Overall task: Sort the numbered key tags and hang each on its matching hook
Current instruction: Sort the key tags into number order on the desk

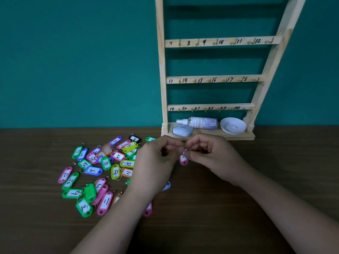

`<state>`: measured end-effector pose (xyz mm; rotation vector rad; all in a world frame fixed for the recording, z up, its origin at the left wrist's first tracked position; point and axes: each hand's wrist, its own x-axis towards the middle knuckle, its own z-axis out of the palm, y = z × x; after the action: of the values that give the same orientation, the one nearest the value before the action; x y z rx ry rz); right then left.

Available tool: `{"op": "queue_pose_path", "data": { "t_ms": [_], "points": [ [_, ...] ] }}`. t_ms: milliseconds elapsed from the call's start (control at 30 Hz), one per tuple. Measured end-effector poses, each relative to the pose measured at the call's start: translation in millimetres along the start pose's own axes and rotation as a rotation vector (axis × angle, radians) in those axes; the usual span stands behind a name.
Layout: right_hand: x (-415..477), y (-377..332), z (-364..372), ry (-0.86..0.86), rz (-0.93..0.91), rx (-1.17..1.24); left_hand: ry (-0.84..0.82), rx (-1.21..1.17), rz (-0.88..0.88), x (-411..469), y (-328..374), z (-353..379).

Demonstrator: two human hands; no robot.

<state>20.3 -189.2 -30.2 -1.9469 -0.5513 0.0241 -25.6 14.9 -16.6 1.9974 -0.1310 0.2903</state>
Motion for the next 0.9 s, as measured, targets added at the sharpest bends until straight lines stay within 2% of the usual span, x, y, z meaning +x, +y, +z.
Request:
{"op": "queue_pose_path", "data": {
  "t_ms": [100, 400, 633, 900],
  "points": [
    [0.9, 1.3, -0.2, 0.010, -0.003, -0.004, -0.015, 0.014, 0.000, -0.6, 0.6, -2.0],
    [12.7, 19.7, -10.9, 0.274, 0.143, -0.233, -0.055, 0.286, 0.021, -3.3, -11.4, -37.9],
    [14.7, 24.9, -9.1, 0.300, 0.124, -0.366, -0.121, 0.451, -0.008, -14.9, -20.1, -87.1],
    [14.8, 22.5, -8.5, 0.253, 0.138, -0.457, -0.322, 0.512, -0.138, -25.8, -22.2, -126.5]
  ]
}}
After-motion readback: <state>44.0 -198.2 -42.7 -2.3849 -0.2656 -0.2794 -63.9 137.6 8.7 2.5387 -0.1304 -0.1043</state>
